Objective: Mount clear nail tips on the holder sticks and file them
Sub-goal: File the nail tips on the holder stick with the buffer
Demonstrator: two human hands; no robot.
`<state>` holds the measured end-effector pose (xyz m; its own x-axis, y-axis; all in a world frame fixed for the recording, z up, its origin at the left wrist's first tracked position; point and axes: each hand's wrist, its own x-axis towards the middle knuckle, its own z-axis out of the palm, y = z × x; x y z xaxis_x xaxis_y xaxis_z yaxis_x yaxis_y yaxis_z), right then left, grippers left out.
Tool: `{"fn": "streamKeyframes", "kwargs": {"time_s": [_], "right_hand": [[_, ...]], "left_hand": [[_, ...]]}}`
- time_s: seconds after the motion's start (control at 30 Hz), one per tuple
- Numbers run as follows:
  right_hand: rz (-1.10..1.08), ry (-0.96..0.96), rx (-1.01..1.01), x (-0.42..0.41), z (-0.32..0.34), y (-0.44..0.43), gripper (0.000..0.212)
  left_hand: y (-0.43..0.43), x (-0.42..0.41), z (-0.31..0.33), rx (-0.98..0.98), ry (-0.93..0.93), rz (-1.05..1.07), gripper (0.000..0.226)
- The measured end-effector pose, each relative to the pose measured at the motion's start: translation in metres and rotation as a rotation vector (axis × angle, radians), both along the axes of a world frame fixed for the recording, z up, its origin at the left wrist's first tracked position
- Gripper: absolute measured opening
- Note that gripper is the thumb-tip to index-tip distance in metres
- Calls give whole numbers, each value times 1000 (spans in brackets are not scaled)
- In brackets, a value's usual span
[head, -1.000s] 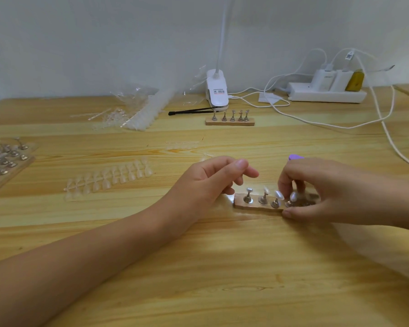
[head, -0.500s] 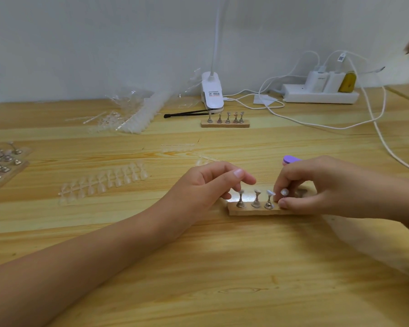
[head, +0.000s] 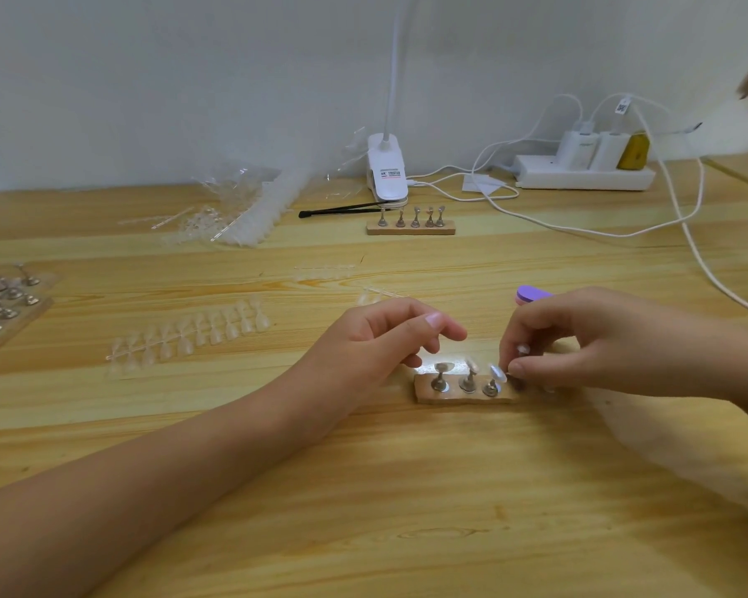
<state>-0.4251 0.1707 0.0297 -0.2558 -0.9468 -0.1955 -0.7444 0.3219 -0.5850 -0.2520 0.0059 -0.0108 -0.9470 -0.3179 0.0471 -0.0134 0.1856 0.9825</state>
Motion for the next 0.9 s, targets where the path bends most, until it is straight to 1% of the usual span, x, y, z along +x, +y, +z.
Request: {"fn": "streamKeyframes", "kwargs": {"time_s": [0.07,0.13,0.2,0.27,0.33,0.4,0.5,0.6,0.7,0.83,0.9], "right_hand": [[-25,-118,-6,-1,3,-2,9],[-86,-181,-131,-4,4,-3,14],[-131,-202,-303,-3,5,-3,21],[-136,-202,-446,4,5,-4,22],[-124,-202,-573,12,2,-7,22],[-132,-169,-659,20,-1,-9,24],[-139,-104,-700,29,-6,-10,22],[-78,-12,-707,34,-11,-12,19],[-2,97,-722,35,-16,-16,11],[28,219,-748,37,-19,-16,16],[42,262,-758,37,-20,-15,19]], "left_hand": [[0,0,0,4,4,0,28],[0,0,1,8,16,-1,27],[0,0,1,14,23,6,27],[0,0,1,28,37,13,27],[1,0,2,49,55,13,25],[2,0,3,60,60,7,24],[2,0,4,64,59,-11,24],[4,1,6,70,60,-19,20],[5,2,7,57,46,-27,15],[4,1,7,67,32,-45,8],[4,1,8,75,33,-47,12]]}}
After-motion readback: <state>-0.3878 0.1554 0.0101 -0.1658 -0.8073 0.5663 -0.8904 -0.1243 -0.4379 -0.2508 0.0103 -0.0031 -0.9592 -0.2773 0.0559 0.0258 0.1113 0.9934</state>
